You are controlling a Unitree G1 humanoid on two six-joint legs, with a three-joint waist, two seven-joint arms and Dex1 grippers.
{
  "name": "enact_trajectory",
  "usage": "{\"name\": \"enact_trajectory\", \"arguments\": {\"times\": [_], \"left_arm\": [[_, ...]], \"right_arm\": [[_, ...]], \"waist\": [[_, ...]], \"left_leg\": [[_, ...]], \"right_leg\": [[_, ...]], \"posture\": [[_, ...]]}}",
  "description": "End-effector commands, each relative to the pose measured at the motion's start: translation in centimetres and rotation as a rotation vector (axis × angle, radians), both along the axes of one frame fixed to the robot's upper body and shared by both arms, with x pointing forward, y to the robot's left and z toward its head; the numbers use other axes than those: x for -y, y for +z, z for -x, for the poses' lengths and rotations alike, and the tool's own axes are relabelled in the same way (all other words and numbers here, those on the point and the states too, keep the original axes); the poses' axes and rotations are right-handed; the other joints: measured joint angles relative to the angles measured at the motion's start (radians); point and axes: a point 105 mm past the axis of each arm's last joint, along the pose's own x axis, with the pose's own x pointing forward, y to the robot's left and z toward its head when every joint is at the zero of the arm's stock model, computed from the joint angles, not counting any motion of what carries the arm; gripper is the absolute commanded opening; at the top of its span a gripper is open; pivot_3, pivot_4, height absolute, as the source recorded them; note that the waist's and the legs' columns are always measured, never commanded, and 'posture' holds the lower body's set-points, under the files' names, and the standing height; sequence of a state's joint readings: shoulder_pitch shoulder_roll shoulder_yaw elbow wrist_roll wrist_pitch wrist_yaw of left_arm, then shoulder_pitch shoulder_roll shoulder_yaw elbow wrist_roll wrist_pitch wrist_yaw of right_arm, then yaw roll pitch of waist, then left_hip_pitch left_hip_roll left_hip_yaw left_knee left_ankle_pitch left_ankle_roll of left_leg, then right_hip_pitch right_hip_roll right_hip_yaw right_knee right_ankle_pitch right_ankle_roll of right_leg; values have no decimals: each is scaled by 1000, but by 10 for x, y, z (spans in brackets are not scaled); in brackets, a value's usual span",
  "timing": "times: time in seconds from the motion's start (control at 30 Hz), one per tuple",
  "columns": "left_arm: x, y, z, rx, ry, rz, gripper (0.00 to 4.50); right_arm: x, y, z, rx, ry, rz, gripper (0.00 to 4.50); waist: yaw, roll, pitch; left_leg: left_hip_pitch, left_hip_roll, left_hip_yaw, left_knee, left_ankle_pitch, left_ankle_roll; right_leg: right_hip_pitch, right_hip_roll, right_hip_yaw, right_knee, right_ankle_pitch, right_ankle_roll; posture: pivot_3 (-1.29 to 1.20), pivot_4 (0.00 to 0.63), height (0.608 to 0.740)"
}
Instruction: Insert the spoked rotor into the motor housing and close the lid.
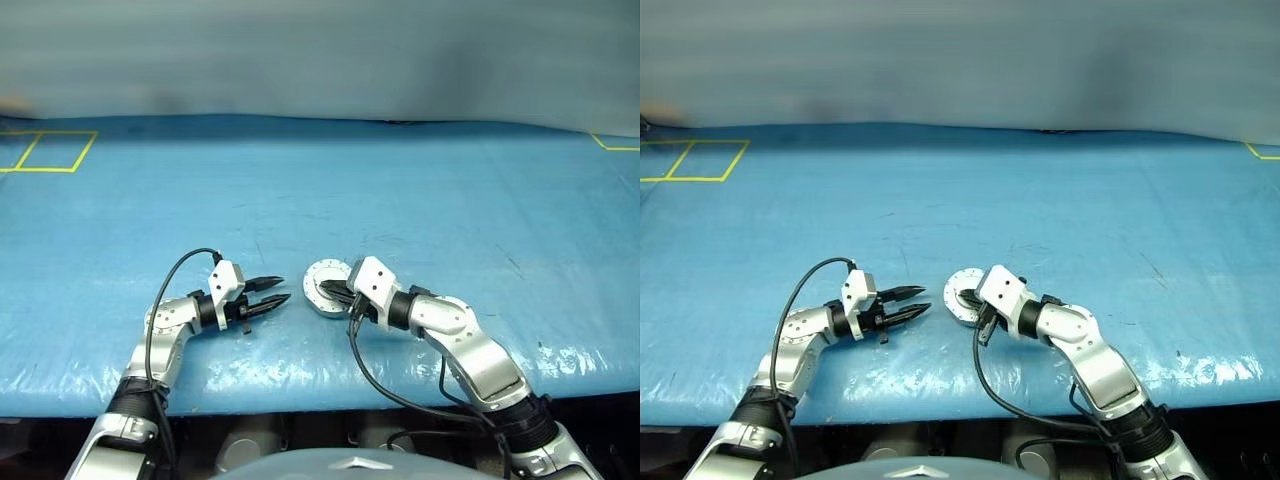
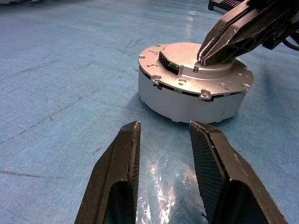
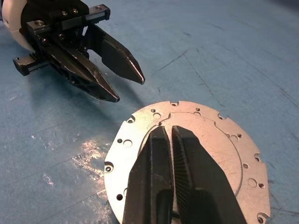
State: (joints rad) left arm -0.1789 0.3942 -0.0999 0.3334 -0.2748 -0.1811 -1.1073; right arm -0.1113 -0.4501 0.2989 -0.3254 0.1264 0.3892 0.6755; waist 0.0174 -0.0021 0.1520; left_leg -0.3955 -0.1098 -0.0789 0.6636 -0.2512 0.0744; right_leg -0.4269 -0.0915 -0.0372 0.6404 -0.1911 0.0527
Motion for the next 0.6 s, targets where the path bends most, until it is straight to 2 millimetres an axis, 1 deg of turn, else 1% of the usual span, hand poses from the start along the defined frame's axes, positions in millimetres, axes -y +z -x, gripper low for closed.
{"name": "enact_trajectory", "arguments": {"times": [0.03, 0.17, 0.27, 0.33, 0.5, 0.6], "left_arm": [[5, 9, -3, 40, -17, 6, 1745], [6, 10, -3, 41, -23, 7, 1745], [6, 10, -3, 42, -24, 7, 1745], [6, 10, -3, 41, -24, 6, 1745], [7, 9, -2, 38, -26, 5, 1745], [8, 7, 1, 30, -32, 5, 1745]], "right_arm": [[-2, 14, 5, 13, 30, -57, 1285], [-3, 13, 2, 14, 12, -72, 2651], [-3, 11, 0, 11, 5, -73, 3564], [-5, 12, 2, 2, 15, -90, 3564], [-5, 12, -3, 11, -13, -99, 3564], [-1, 15, -8, 27, -39, -109, 3564]], "waist": [[0, 0, 0], [-1, 0, 0], [-1, 0, 0], [0, 0, 0], [-1, 0, 0], [-1, 0, 0]], "left_leg": [[0, 0, 0, 0, 0, 0], [0, 0, 0, -1, 1, 2], [0, 0, 0, -1, 1, 2], [0, 0, 0, -1, 1, 2], [0, 0, 0, -1, 1, 2], [0, 0, 0, -1, 1, 2]], "right_leg": [[0, 0, 0, 0, 0, 0], [-1, 0, 0, 0, 0, 0], [-1, 0, 0, 0, 0, 0], [-1, 0, 0, 0, 0, 0], [-1, 0, 0, 0, 0, 0], [-1, 0, 0, 0, 0, 0]], "posture": [[0, 150, 740], [0, 150, 740], [0, 150, 740], [0, 150, 740], [0, 150, 740], [0, 150, 740]]}}
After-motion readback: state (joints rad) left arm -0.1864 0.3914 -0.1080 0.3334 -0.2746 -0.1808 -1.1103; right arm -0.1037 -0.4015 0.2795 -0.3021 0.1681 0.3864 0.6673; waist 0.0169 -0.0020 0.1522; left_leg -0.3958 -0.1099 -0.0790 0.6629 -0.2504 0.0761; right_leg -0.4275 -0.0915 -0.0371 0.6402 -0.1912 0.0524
